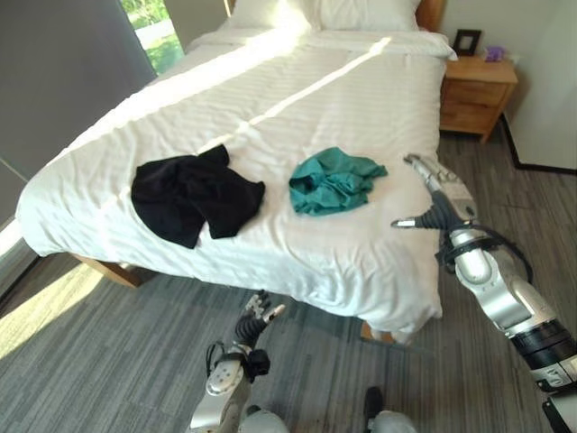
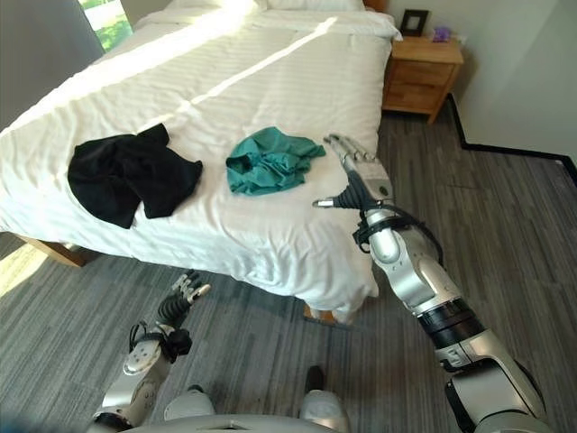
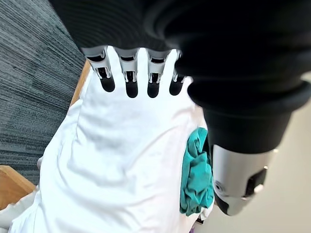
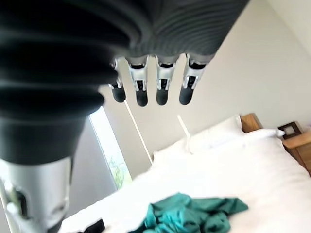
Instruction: Pick up bed clothes into laundry basket.
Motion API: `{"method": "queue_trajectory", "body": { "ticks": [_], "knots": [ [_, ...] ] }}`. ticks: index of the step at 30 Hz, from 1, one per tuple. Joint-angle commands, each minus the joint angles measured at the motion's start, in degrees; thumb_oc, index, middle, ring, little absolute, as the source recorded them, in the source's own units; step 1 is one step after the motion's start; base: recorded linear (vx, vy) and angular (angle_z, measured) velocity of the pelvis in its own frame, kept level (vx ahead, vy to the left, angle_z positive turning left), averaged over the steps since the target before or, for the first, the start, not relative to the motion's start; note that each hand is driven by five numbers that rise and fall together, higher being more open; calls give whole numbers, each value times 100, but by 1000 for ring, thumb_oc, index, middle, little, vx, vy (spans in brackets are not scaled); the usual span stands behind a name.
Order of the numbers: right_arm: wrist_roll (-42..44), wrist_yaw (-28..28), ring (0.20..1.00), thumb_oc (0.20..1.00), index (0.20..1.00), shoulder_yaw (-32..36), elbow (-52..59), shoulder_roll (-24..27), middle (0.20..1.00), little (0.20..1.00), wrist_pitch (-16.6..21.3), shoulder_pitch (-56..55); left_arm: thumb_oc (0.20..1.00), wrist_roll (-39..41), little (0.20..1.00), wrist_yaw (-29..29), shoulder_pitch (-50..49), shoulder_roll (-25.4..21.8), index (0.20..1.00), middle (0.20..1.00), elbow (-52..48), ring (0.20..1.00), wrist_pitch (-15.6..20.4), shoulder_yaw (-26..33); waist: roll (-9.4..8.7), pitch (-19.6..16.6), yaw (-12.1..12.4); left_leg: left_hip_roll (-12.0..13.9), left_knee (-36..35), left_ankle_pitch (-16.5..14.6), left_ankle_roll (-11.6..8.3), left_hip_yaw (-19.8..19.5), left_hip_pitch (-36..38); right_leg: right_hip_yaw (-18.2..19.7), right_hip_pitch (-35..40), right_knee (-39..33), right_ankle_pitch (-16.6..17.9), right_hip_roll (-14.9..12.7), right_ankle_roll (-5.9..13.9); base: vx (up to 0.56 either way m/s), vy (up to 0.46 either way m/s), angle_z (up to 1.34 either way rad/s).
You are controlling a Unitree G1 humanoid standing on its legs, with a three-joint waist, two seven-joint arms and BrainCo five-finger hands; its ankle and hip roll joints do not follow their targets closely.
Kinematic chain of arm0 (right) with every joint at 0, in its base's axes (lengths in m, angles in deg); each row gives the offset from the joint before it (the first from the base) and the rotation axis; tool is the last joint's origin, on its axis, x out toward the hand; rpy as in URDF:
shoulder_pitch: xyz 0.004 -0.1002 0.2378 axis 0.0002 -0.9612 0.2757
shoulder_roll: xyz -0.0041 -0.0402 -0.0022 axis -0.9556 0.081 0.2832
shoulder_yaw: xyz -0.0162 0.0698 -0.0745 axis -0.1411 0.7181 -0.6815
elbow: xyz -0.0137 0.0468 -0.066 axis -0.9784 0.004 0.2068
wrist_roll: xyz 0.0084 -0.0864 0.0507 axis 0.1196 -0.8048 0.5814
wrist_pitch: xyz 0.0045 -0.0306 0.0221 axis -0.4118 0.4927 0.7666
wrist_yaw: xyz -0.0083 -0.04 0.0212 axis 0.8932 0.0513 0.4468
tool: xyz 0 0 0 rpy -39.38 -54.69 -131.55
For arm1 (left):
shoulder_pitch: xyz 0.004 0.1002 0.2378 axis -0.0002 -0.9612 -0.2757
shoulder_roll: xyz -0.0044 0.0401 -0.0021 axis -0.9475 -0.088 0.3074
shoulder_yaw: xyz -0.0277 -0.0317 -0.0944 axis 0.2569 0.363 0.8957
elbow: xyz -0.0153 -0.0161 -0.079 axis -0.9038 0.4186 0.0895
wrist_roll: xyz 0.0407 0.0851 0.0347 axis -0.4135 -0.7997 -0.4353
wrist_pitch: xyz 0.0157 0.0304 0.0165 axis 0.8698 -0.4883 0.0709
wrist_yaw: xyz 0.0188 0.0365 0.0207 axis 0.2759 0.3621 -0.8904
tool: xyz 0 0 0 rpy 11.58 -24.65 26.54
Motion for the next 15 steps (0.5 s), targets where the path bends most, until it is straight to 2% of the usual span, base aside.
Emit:
{"method": "queue_trajectory", "body": {
  "ticks": [1,2,3,6,8,9,11,12,13,15],
  "knots": [
    [-45,-180,1000,1000,1000,-144,-868,258,1000,1000,-113,1266,1000,425,1000,-14,-162,-281,1000,1000,-498,1000,282,-18,-57,-25,398,77,-125,75,-350,-255,-98,574,506,118,-972,-650,339,412,147,18],
    [-119,-159,1000,1000,1000,-527,-1808,346,1000,1000,-235,1957,1000,484,1000,7,-148,-384,1000,1000,-333,1000,271,-156,3,-107,453,26,-191,32,-315,-309,-115,622,645,118,-1078,-607,383,300,117,3],
    [-106,-190,1000,1000,1000,-584,-1888,325,1000,1000,-208,2036,1000,484,1000,8,-130,-362,1000,1000,-321,1000,276,-137,14,-76,427,23,-191,27,-319,-313,-99,617,664,118,-1086,-609,383,319,144,-10],
    [-219,-139,1000,1000,1000,-1042,-2782,279,1000,1000,-398,3127,1000,475,1000,67,-58,-545,1000,1000,-100,1000,246,-169,-94,-229,374,-153,-191,-70,-225,-225,49,780,758,118,-1052,-742,457,238,119,-4],
    [-212,-145,1000,1000,1000,-1030,-2959,182,1000,1000,-435,3317,1000,434,1000,87,-11,-621,1000,1000,34,1000,215,-144,-183,-264,349,-212,-191,-118,-176,-123,135,789,799,118,-939,-824,494,148,63,22],
    [-195,-167,1000,1000,1000,-1053,-3114,-12,1000,1000,-507,3630,1000,320,1000,78,75,-748,1000,1000,173,1000,182,-100,-333,-231,321,-340,-191,-323,-47,-67,307,960,617,503,-658,-949,566,105,51,20],
    [-249,-239,1000,1000,1000,-1117,-3469,-257,1000,1000,-550,3873,1000,203,1000,14,259,-859,1000,1000,372,1000,170,-81,-430,-118,305,-410,-191,-447,67,-7,395,1274,88,1124,-389,-956,664,74,62,-30],
    [-333,-252,1000,1000,1000,-1184,-3613,-517,1000,1000,-552,3900,1000,121,1000,-29,359,-897,1000,1000,560,1000,174,-26,-478,-85,331,-428,-191,-618,97,68,503,1339,-234,1108,-331,-960,664,30,40,-62],
    [-335,-256,1000,1000,1000,-1186,-3624,-528,1000,1000,-549,3907,1000,120,1000,-27,362,-897,1000,1000,569,1000,179,-21,-481,-89,335,-429,-191,-627,97,79,504,1349,-241,1108,-333,-961,666,92,41,-57],
    [-122,-250,1000,1000,1000,-1064,-3908,-870,1000,1000,-532,3782,1000,215,1000,-28,459,-959,1000,1000,676,1000,170,35,-499,-106,435,-499,-191,-752,89,157,577,736,-222,643,-352,-1045,608,93,16,-24]
  ]
}}
